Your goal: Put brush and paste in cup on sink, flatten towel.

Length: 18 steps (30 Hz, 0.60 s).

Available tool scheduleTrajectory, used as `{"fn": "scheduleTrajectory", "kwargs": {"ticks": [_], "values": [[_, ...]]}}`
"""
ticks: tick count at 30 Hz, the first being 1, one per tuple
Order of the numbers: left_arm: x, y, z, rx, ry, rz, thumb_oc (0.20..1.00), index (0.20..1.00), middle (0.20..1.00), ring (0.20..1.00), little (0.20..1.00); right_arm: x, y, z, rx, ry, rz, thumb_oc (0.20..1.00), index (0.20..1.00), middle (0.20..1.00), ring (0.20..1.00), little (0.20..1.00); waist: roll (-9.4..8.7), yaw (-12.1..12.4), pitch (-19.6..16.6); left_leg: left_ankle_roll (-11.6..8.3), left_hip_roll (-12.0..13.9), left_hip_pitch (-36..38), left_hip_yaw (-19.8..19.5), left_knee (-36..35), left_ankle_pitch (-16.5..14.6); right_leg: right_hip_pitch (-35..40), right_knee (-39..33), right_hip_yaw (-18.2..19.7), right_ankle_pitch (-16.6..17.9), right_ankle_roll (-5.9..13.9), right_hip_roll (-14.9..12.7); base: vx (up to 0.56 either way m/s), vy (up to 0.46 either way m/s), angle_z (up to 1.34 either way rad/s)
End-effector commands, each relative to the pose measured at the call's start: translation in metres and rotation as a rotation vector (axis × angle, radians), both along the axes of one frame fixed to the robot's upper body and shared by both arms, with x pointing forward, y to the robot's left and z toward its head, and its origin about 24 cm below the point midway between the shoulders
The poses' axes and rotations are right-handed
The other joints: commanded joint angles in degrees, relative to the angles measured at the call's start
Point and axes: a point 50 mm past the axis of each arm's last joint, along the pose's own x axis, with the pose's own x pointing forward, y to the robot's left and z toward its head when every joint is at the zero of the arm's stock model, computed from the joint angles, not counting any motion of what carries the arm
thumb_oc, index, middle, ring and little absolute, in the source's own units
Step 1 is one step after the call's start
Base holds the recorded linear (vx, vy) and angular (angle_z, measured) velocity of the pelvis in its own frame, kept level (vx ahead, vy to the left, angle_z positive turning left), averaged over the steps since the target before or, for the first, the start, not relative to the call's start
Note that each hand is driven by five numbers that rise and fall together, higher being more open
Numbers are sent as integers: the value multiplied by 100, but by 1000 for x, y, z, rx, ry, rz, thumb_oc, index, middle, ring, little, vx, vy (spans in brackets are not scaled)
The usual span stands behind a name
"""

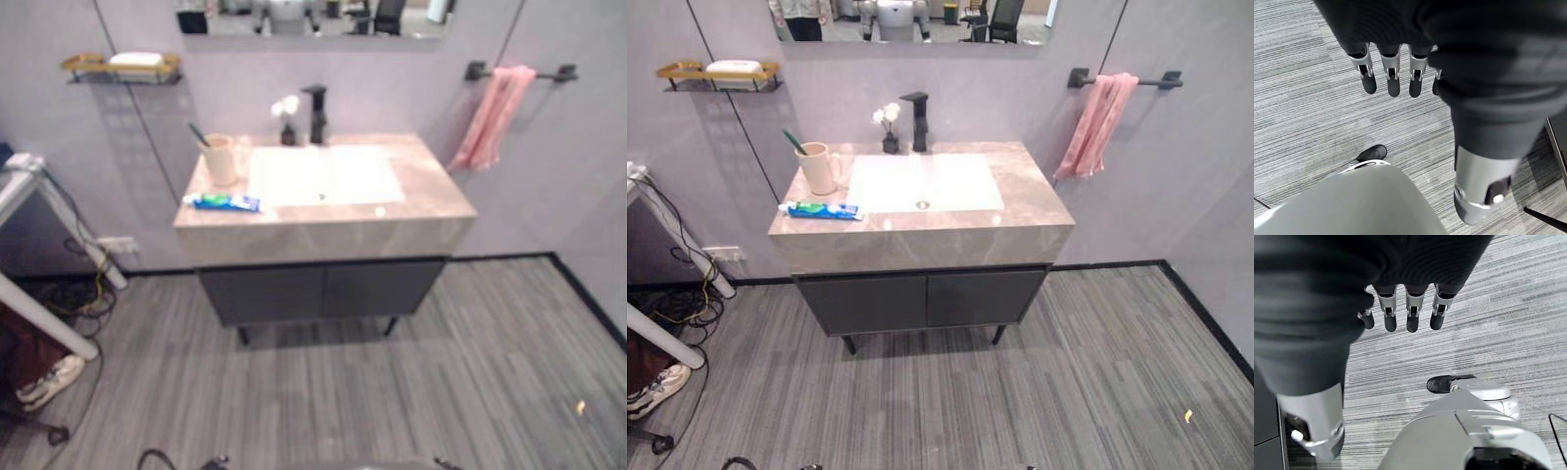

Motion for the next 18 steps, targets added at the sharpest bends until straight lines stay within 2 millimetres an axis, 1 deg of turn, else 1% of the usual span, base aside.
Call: {"fn": "scheduleTrajectory", "kwargs": {"ticks": [1,4,6,7,8,10,18], "values": [[16,-15,0,-31,-20,-21,1000,1000,1000,1000,1000,9,-7,2,-58,32,71,1000,1000,1000,1000,1000,7,-56,-56,156,-258,-5,237,70,-544,85,17,-13,-401,225,182,0,0,0],[22,-16,1,-28,-37,-27,1000,1000,1000,1000,1000,12,-7,2,-98,50,192,1000,1000,1000,1000,1000,10,-37,-11,154,-257,-23,220,70,-524,82,17,-41,-396,222,174,-35,-8,1],[23,-18,1,-23,-33,-34,1000,1000,1000,1000,1000,7,-11,2,-146,108,284,1000,1000,1000,1000,1000,17,-11,9,156,-258,-28,201,70,-518,84,17,-58,-397,220,169,-16,-4,1],[23,-18,1,-23,-33,-34,1000,1000,1000,1000,1000,7,-11,2,-146,108,284,1000,1000,1000,1000,1000,17,-11,10,156,-258,-27,200,70,-518,84,17,-58,-397,220,169,0,0,0],[25,-18,1,-15,-35,-44,1000,1000,1000,1000,1000,12,-12,3,-183,121,391,1000,1000,1000,1000,1000,22,12,30,158,-257,-33,186,70,-510,84,17,-71,-397,218,168,0,0,0],[28,-20,1,-15,-42,-53,1000,1000,1000,1000,1000,17,-14,5,-206,118,450,1000,1000,1000,1000,1000,31,18,53,154,-257,-37,169,70,-501,85,17,-82,-398,215,169,-28,-7,4],[20,-19,0,-28,-17,-37,1000,1000,1000,1000,1000,20,-16,6,-211,110,462,1000,1000,1000,1000,1000,59,50,111,157,-252,-41,156,70,-474,78,17,-89,-394,212,172,-7,-3,4]]}}
